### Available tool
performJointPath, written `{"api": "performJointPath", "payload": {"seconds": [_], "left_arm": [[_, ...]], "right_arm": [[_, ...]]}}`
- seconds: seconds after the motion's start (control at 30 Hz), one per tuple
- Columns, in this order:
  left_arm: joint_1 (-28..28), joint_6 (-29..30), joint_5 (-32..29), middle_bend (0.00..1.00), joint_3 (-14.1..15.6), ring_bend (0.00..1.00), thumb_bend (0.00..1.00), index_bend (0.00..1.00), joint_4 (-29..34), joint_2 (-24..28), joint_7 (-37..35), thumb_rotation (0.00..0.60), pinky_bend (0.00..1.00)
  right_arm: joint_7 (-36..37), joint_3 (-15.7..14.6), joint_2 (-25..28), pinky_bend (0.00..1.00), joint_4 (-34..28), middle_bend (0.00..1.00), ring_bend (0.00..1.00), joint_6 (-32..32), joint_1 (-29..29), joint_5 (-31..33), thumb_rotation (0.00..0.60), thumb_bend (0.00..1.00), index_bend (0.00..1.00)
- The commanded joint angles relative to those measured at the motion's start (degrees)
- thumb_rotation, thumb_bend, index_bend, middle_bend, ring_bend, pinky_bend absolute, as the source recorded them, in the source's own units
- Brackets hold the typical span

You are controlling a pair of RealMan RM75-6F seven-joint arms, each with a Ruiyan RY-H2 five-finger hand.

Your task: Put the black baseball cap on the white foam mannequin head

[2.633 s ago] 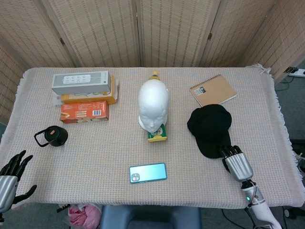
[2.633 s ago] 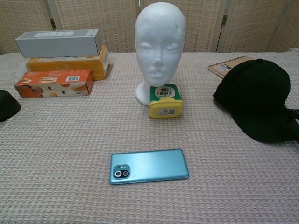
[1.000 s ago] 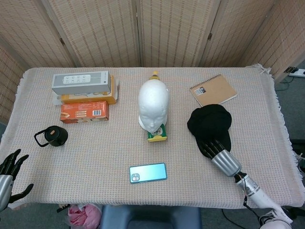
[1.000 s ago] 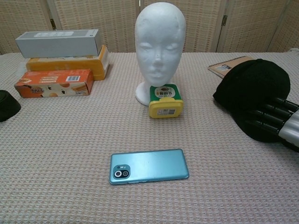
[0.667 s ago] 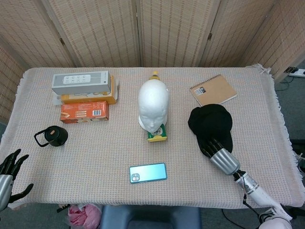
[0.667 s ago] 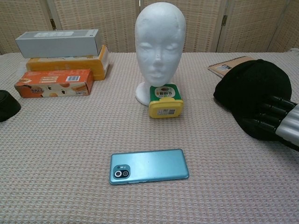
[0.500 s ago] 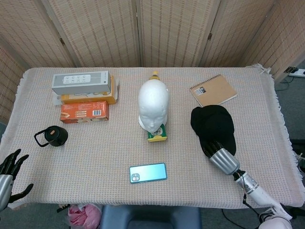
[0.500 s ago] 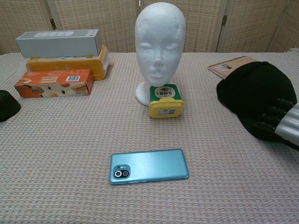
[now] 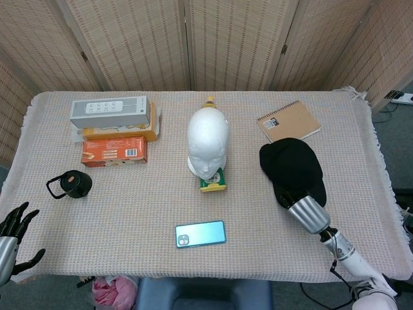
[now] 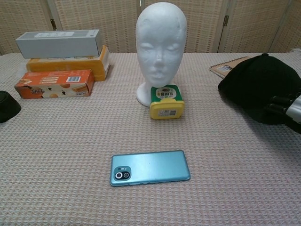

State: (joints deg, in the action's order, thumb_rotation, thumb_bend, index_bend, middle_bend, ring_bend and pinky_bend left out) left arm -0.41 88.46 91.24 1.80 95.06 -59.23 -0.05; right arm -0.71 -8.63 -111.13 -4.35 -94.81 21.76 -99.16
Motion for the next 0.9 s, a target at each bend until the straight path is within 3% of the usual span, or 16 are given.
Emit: {"api": "performJointPath", "payload": {"seconds": [0.03,0.33,0.67,0.9], "left_arm": [[0.0,-0.1,0.0,0.03,0.0,0.00,0.26,0.14,0.0,-0.1,0.2,0.600,0.23],[-0.1,-0.3,-0.1,0.03,0.0,0.00,0.26,0.14,-0.1,-0.3,0.7,0.600,0.23],[-0.3,-0.9,-0.5,0.03,-0.1,0.00,0.26,0.14,0.0,-0.4,1.0,0.600,0.23],[-0.6,-1.3,-0.7,0.03,-0.1,0.00,0.26,0.14,0.1,-0.1,0.3,0.600,0.23]], "right_arm": [[2.5,2.7,0.4,0.85,-0.5,0.82,0.76,-3.7,0.5,2.6,0.600,0.55,0.95],[5.6,7.8,1.9,0.97,-0.7,0.88,0.88,-8.5,2.4,7.3,0.600,0.55,1.00],[6.2,10.4,3.5,1.00,-0.7,0.88,0.90,-8.9,4.3,9.8,0.600,0.55,1.00],[2.9,12.0,6.1,1.00,-0.7,0.88,0.90,-9.3,10.9,10.9,0.600,0.55,1.00]]}}
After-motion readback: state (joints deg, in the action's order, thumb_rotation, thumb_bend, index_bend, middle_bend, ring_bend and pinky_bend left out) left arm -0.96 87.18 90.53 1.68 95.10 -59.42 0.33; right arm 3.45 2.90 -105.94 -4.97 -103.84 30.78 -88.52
